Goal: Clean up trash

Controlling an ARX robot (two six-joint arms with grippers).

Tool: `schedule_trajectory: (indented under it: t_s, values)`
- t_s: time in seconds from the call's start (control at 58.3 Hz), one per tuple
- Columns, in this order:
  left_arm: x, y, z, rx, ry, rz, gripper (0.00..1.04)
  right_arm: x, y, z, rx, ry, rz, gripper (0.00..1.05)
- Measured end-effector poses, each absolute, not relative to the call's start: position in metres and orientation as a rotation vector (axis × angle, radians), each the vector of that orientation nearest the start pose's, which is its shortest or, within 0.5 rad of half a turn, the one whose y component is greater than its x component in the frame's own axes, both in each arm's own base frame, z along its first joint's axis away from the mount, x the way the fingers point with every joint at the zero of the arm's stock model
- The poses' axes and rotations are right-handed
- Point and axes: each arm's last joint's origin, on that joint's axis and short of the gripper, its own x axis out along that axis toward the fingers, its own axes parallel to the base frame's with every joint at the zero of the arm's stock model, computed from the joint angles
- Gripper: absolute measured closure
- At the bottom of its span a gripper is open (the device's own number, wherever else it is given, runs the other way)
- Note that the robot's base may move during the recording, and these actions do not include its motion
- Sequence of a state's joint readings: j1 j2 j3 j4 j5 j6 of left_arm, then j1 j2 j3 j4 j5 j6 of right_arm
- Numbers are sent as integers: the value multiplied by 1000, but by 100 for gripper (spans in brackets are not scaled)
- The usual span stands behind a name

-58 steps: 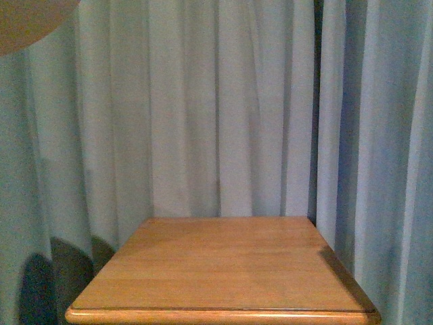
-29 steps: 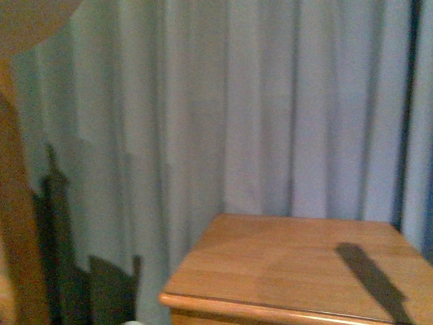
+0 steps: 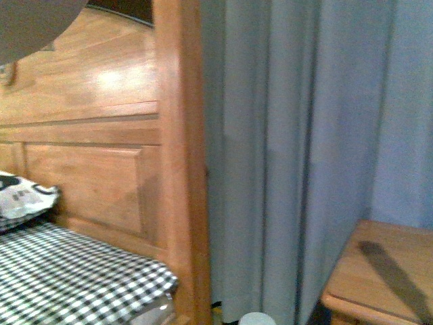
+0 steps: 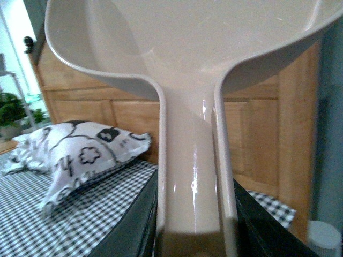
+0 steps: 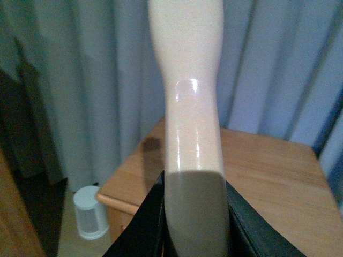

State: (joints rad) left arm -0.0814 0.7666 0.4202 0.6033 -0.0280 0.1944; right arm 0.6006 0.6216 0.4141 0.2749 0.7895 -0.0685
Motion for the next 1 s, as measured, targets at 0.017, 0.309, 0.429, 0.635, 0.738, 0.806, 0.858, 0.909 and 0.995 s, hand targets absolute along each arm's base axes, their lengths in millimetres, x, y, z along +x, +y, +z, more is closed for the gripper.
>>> schedule_trajectory:
  t_s: [0.017,0.309,0.429,0.635,0.738,0.806,0.858,0.909,0.995]
  values:
    - [174,-13,284,179,-261,-28,77,132,65,271,-25,-45,-190,84]
    - [173,-13,285,179,-263,-28,77,132,65,271,-26,-44,-191,84]
    - [173,-13,285,178,-265,-27,77,132,65,271,-26,-44,-191,84]
    - [173,-13,285,179,-264,-28,77,132,65,271,-26,-44,-191,84]
    - [173,-13,285,178,-266,-27,77,132,65,271,-26,-44,-190,84]
    - [173,-13,285,179,-265,-27,77,132,65,271,-27,-43,-188,84]
    - [172,-12,286,175,-270,-10,77,132,66,271,-28,-43,-174,84]
    - [172,-12,286,173,-271,0,77,132,67,271,-29,-43,-172,84]
    - [172,-12,286,175,-268,-16,77,132,66,271,-28,-43,-183,84]
